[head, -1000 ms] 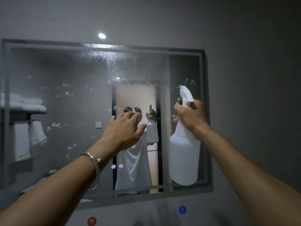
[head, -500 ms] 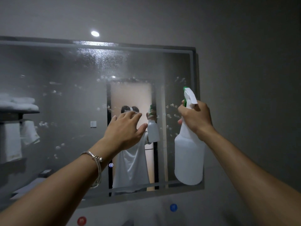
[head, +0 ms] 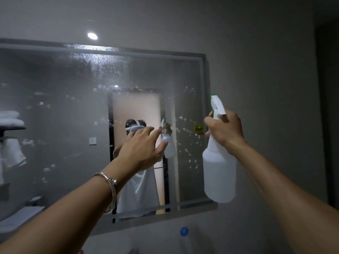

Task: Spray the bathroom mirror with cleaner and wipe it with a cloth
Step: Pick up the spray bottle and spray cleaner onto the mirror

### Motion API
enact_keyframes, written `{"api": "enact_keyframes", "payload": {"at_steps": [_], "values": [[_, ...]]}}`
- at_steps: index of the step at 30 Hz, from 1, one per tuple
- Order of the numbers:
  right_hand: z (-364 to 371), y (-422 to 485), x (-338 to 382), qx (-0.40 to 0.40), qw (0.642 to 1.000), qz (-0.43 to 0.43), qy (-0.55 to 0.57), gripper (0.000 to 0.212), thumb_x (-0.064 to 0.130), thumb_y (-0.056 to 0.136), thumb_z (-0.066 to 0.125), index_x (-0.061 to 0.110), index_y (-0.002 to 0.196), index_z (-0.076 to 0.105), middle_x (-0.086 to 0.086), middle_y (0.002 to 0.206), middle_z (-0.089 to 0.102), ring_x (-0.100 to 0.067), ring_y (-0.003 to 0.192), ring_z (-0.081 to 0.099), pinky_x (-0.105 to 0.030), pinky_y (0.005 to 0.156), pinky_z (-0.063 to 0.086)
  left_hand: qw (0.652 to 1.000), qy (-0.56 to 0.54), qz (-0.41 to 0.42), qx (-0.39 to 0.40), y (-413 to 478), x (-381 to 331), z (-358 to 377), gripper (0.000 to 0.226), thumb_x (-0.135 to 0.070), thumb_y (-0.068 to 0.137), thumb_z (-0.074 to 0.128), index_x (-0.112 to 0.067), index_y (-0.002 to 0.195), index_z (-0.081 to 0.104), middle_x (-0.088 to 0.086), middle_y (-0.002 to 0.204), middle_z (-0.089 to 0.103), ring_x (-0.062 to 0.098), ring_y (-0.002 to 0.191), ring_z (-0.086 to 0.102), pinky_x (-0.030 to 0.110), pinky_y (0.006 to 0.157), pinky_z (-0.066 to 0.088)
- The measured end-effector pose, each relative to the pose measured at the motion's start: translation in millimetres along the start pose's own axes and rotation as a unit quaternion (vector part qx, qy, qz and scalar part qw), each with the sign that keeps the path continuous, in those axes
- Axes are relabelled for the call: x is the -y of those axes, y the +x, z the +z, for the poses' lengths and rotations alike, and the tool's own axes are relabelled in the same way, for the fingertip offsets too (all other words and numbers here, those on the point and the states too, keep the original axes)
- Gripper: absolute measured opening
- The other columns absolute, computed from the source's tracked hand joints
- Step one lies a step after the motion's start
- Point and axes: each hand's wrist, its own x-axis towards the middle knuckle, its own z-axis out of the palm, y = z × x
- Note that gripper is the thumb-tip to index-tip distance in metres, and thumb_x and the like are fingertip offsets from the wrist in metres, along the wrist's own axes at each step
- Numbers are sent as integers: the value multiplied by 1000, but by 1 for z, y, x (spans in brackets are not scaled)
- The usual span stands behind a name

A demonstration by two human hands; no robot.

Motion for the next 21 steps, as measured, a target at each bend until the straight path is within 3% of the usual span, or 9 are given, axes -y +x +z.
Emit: {"api": "enact_keyframes", "payload": {"at_steps": [6, 10, 13, 15, 17, 21], "values": [[-1, -5, -10, 16, 999, 22, 22, 8, 15, 81, 59, 22, 84, 57, -3, 80, 65, -16, 59, 68, -34, 68, 55, 1000, 4, 3, -5, -2, -5, 5, 56, -56, 95, 27, -27, 142, 34, 1, 146, 40, 23, 132, 38, 44, 108, 33], [5, -12, -12, 5, 999, 46, 28, 15, 15, 78, 60, 15, 93, 63, -2, 75, 66, -17, 59, 70, -31, 66, 54, 1000, -8, -1, 7, -11, -5, 4, 56, -55, 95, 28, -27, 143, 32, 3, 147, 39, 24, 133, 37, 44, 109, 30], [10, -28, -12, 16, 999, 50, 0, 5, 14, 78, 60, 18, 76, 60, -2, 70, 64, -17, 56, 68, -34, 65, 54, 1000, -13, 0, 11, -21, 0, 0, 57, -55, 95, 28, -26, 144, 31, 4, 147, 38, 24, 134, 36, 46, 109, 31], [15, -40, -13, 13, 998, 52, -16, 10, 14, 79, 59, 18, 71, 57, -4, 69, 64, -19, 58, 68, -33, 62, 53, 1000, -18, -3, 19, -31, 4, -1, 57, -55, 95, 28, -25, 144, 31, 4, 148, 37, 23, 134, 35, 46, 109, 31], [19, -51, -14, 8, 998, 67, -13, 3, 15, 80, 59, 15, 79, 62, -4, 73, 64, -20, 61, 69, -29, 59, 52, 999, -23, 2, 36, -43, 8, -1, 58, -55, 96, 27, -24, 145, 29, 4, 149, 35, 23, 136, 33, 46, 110, 30], [32, -74, -10, 9, 995, 101, 14, 9, 14, 81, 59, 16, 91, 59, -2, 77, 63, -16, 58, 66, -25, 54, 49, 997, -39, 20, 59, -62, 19, -2, 58, -54, 96, 27, -23, 145, 30, 5, 150, 34, 23, 138, 30, 47, 112, 27]]}}
